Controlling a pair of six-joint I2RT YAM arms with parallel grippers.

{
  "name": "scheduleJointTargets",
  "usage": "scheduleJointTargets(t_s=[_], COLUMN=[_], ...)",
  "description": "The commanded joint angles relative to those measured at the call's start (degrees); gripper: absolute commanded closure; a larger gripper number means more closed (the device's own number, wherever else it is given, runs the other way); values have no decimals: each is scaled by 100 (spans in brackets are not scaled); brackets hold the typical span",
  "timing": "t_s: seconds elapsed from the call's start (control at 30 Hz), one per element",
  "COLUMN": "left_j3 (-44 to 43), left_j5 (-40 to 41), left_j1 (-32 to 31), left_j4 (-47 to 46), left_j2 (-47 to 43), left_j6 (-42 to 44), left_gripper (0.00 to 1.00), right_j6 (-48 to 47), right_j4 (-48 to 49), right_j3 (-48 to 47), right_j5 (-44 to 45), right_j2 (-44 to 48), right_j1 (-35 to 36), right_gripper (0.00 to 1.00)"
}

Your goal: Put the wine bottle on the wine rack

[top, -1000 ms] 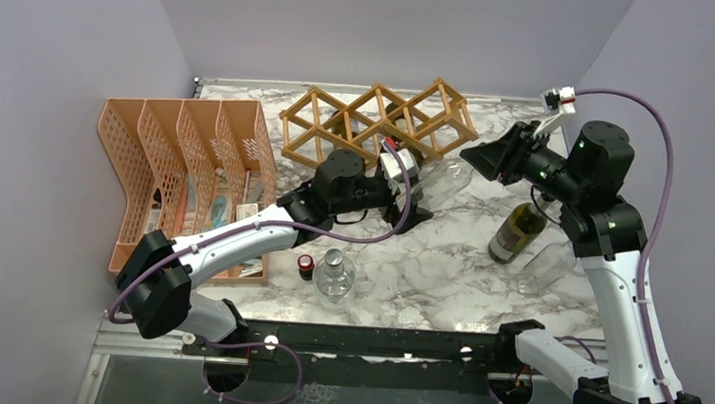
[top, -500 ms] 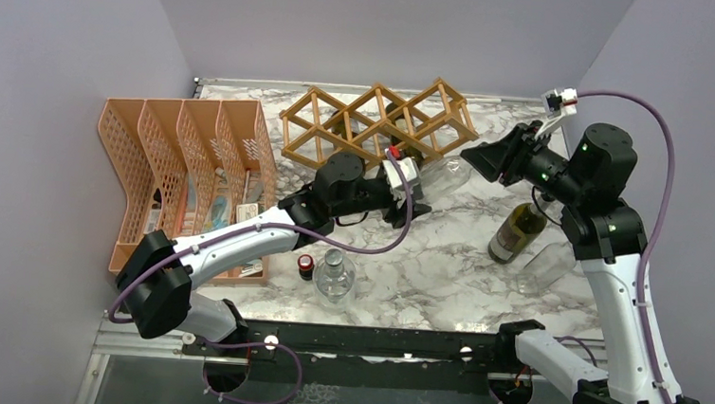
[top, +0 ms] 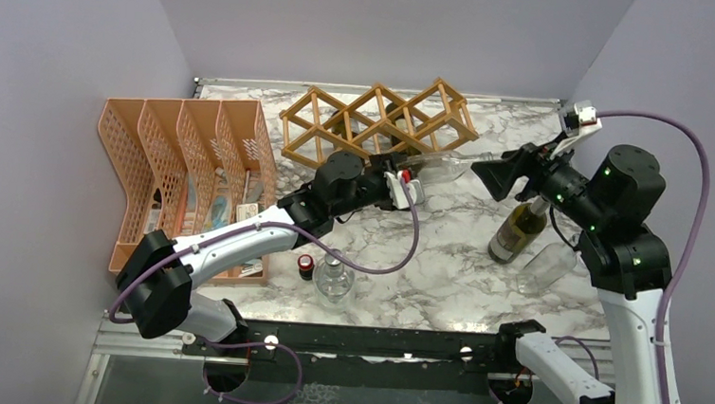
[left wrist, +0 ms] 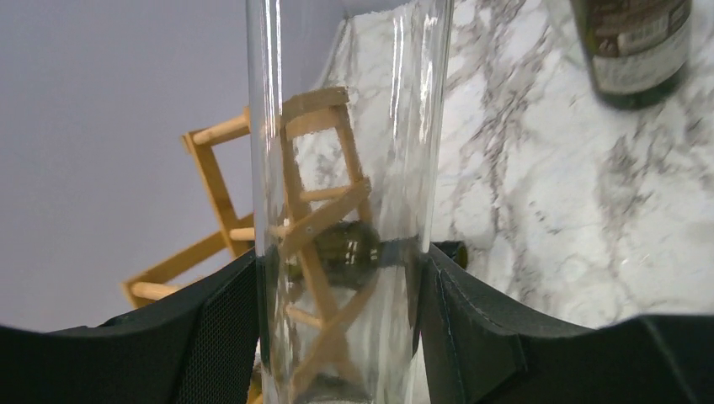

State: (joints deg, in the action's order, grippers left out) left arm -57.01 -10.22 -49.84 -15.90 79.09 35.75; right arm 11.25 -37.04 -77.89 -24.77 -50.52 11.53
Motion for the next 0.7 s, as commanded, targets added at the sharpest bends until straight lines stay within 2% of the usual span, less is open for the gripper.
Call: scheduleJointTargets(t_s=[0.0,0.27,0.37,0.5,0.67], left_j3=[-326,-521,-607,-625,-710], left_j5=[-64,-439,-477,-696,-1030], left_j1=[-3,-40,-104,-154,-201], left_j4=[-202,-405,-453,-453,-411], left_j2=[-175,-131,-89,-62,-66], left_j6=[1840,3564,4199,4840,5269], left_gripper=[100,100,100,100,100], right_j6=[-600,-928,-896,-848,-837], right_j4=[-216,-233,-214,-164,-78], right_j3=[-213,39,210,433,776], right_j5=[67,-905,-823,-790,-1346], right_j2=[83,-35,-98,-145,-74], right_j1=[-2,-2,-9,-4,-7], right_gripper=[22,20,19,19,19])
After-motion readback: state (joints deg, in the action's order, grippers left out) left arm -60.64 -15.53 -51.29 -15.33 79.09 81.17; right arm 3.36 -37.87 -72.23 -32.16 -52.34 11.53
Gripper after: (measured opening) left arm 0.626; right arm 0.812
